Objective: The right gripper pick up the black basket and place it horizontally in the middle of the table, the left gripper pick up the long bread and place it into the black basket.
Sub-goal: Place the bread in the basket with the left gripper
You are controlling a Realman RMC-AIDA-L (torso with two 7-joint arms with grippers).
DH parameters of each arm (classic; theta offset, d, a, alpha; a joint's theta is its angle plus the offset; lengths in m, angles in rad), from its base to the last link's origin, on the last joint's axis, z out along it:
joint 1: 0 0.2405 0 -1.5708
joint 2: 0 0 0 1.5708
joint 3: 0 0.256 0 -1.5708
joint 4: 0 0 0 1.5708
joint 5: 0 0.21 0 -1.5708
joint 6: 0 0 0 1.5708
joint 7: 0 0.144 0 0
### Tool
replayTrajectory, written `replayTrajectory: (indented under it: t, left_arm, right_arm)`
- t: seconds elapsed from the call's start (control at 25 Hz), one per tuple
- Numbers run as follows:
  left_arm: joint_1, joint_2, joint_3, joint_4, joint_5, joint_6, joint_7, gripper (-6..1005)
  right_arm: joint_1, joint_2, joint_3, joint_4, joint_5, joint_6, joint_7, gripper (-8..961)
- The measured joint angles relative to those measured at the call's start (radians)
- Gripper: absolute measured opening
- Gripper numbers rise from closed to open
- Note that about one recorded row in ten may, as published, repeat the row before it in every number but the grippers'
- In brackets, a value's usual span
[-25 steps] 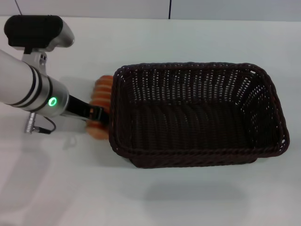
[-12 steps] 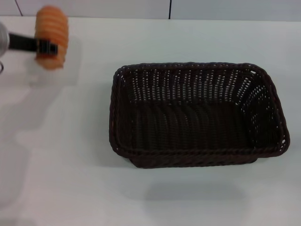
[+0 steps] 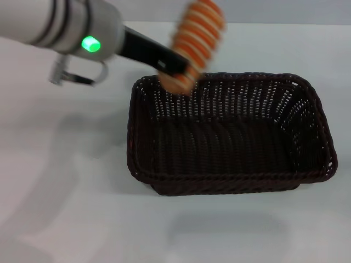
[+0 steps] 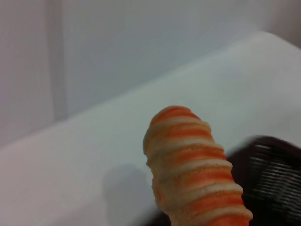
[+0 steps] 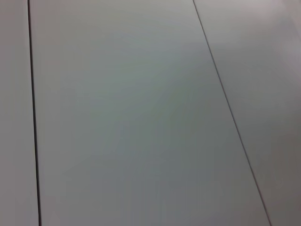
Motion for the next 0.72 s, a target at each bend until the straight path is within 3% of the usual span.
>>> replayTrajectory:
  t: [0.28, 0.44, 0.6, 0.72]
  left_arm:
    - [0.023, 0.001, 0.101, 0.022, -0.125, 0.043, 0.063, 314]
    - [0.032, 0.001, 0.109, 0.037, -0.131, 0.057, 0.072, 297]
    - [0.043, 0.001, 0.112, 0.059, -0.144, 0.065, 0.077, 473]
    - [0.062, 0.005, 0.092, 0.055, -0.070, 0.084, 0.082, 615]
  right_arm:
    - [0.002, -0.004, 0.011, 0.001, 0.000, 0.001, 0.002, 318]
    - [0.002, -0.005, 0.012, 0.000, -0.001, 0.000, 0.002, 318]
    - [0.000, -0.005, 0.012, -0.001, -0.003, -0.002, 0.002, 318]
    - [-0.003, -0.005, 0.012, -0.001, -0.004, -0.003, 0.002, 318]
